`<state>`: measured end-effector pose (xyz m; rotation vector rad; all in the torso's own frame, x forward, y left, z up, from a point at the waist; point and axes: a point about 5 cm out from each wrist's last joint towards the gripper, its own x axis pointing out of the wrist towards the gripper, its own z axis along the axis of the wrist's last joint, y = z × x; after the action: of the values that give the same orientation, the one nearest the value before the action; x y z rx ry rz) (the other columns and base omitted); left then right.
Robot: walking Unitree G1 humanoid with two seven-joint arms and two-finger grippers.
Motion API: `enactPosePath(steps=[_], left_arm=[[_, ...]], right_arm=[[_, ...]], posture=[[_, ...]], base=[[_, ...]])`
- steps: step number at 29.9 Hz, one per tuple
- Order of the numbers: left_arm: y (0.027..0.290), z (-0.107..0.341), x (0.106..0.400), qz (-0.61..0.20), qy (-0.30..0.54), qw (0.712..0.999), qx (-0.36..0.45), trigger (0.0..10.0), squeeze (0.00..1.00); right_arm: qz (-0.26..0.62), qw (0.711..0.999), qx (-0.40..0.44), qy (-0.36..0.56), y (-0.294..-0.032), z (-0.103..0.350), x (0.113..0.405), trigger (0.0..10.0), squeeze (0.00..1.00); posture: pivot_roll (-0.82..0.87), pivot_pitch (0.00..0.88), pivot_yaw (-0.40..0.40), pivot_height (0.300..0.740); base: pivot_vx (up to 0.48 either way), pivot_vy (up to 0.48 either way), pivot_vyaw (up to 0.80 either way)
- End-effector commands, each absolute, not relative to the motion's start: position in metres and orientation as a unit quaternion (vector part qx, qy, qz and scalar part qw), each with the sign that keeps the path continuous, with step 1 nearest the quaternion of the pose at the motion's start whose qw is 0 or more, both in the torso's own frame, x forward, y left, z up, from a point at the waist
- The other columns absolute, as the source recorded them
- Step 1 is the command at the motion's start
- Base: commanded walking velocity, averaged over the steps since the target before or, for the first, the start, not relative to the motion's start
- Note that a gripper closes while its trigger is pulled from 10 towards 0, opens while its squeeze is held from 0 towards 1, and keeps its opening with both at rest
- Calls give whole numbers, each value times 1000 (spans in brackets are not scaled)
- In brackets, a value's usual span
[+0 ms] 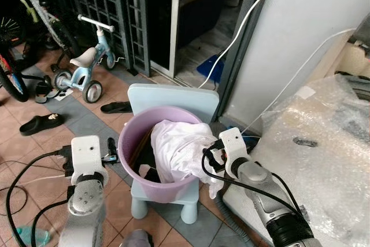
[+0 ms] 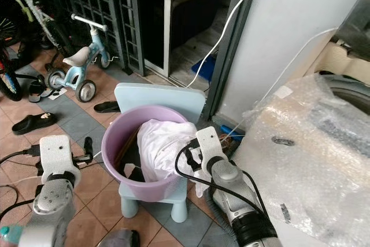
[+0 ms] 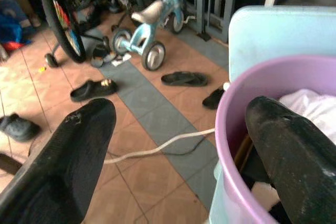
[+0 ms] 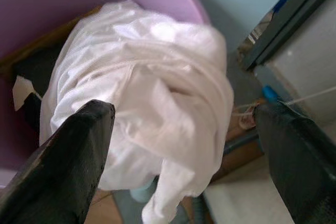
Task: Clothes washing
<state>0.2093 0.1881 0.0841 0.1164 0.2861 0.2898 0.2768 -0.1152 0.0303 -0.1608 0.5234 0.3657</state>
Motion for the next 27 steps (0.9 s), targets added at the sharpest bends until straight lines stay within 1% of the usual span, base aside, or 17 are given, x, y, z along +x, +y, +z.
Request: enactPosePath(steps=[1,2,3,5,10,13,14,15,16,22,27], left_arm=[[188,90,204,145,143,977,62,10000,0],[188,91,198,148,149,976,64,10000,0],[188,92,197,148,150,975,64,10000,0],[187,94,183,150,161,974,64,10000,0],[184,102,165,154,172,971,65,10000,0],[181,109,159,156,171,971,62,10000,0],[179,111,156,156,173,971,60,10000,0],[179,111,156,156,173,971,60,10000,0],[174,113,153,149,179,971,57,10000,0],[167,113,138,142,197,969,53,10000,0],[166,113,137,148,204,966,50,10000,0]], right_arm=[[182,942,-72,273,-114,27,279,10000,0],[187,940,-69,277,-110,26,279,10000,0],[188,940,-69,278,-109,26,279,10000,0],[202,936,-69,281,-103,26,281,10000,0],[203,933,-75,288,-96,24,289,10000,0],[190,936,-51,293,-93,23,293,10000,0],[183,935,-53,298,-93,22,295,1373,0],[183,935,-53,298,-93,22,295,1373,0],[176,936,-51,301,-91,20,297,0,0],[175,937,-55,297,-83,21,303,0,0],[176,939,-53,291,-81,22,305,0,0]], posture=[[140,92,-96,740],[151,116,-100,740],[151,116,-100,740],[177,176,-114,740],[203,244,-136,740],[211,265,-147,740],[216,274,-153,740],[216,274,-153,740],[222,286,-162,740],[226,302,-180,740],[223,301,-187,740]], base=[[0,0,0],[0,0,0],[0,0,0],[0,0,0],[0,0,0],[0,0,0],[0,0,0],[0,0,0],[0,0,0],[0,0,0],[0,0,0]])
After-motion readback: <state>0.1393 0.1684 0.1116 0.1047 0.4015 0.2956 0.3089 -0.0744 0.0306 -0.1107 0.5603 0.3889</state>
